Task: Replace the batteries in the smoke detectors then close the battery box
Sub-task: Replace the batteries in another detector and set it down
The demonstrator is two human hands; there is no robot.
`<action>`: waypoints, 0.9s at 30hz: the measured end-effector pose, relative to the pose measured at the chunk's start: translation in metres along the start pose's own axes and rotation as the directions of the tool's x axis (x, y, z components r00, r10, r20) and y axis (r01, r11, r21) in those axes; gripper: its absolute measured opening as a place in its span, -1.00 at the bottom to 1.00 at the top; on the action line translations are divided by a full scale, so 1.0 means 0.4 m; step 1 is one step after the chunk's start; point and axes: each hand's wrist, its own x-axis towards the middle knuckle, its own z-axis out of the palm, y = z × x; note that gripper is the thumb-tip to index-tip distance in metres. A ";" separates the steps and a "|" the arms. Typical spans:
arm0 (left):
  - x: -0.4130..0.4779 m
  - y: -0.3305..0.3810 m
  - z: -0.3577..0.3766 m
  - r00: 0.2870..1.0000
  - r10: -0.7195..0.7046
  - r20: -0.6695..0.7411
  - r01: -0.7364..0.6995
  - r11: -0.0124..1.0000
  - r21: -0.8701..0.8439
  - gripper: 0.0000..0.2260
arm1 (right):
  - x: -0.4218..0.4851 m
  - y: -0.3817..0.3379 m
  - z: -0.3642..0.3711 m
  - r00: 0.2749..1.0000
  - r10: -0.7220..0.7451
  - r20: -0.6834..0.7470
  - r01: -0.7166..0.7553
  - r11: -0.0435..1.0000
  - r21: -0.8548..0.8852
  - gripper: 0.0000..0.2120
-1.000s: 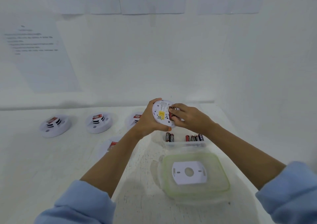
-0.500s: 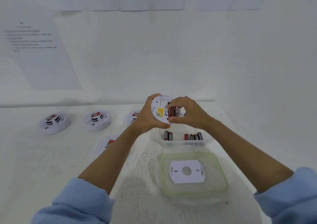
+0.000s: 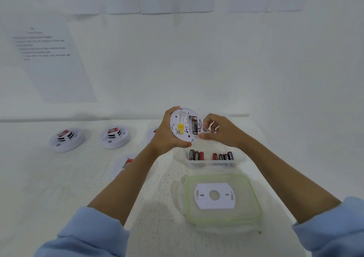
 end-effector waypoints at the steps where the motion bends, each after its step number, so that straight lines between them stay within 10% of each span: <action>1: -0.001 -0.001 0.002 1.000 0.003 0.001 -0.003 1.000 -0.002 -0.07 | 0.006 -0.006 0.001 0.998 -0.019 -0.066 0.020 1.000 0.006 -0.81; 23: 0.011 -0.018 0.045 1.000 0.026 -0.008 -0.026 0.999 0.019 -0.09 | 0.046 -0.041 0.055 0.959 -0.087 -0.268 0.035 0.981 -0.191 -0.80; 27: 0.008 -0.007 0.037 0.999 0.038 -0.010 -0.038 0.999 0.025 -0.07 | 0.036 -0.058 0.053 0.914 0.015 -0.405 0.002 0.999 0.041 -0.85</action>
